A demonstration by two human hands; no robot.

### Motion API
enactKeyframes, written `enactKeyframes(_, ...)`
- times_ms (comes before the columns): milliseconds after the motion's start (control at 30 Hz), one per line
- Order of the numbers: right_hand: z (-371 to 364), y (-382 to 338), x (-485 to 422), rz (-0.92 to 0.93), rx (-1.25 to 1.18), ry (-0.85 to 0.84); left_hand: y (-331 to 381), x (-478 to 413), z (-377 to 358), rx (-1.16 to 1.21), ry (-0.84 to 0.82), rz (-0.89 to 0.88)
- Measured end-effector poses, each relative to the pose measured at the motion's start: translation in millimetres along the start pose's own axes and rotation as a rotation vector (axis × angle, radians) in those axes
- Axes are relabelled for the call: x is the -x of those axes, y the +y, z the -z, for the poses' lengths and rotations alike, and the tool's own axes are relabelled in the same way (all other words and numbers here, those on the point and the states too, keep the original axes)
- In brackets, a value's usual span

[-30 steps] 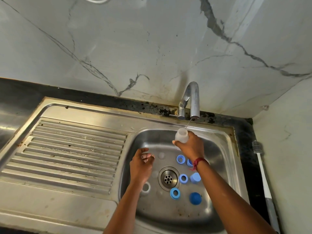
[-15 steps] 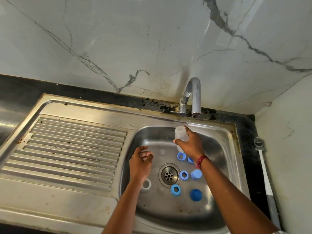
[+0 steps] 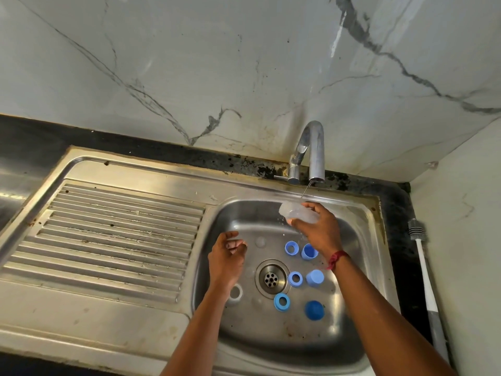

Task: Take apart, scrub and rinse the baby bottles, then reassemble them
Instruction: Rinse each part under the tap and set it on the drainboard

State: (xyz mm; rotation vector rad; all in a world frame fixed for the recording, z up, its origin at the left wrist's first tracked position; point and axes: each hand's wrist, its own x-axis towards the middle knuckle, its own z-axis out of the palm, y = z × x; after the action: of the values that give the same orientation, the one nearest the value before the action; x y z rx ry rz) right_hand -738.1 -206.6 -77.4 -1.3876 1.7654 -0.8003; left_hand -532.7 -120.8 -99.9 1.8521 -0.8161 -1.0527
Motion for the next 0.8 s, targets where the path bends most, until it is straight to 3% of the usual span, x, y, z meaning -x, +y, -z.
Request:
enactKeyframes(300,35,7,-7,-0.085,-0.183,-0.157,3,-2,-4,-0.001,-0.045,-0.013)
enactKeyframes(400,40,6,-11,-0.114,-0.141,-0.189,2,-1,-5,-0.009,-0.048,-0.015)
enactKeyframes(800,21,-11,-14,0.008,-0.123,-0.187,-2,-4,1,0.051,-0.024,0.024)
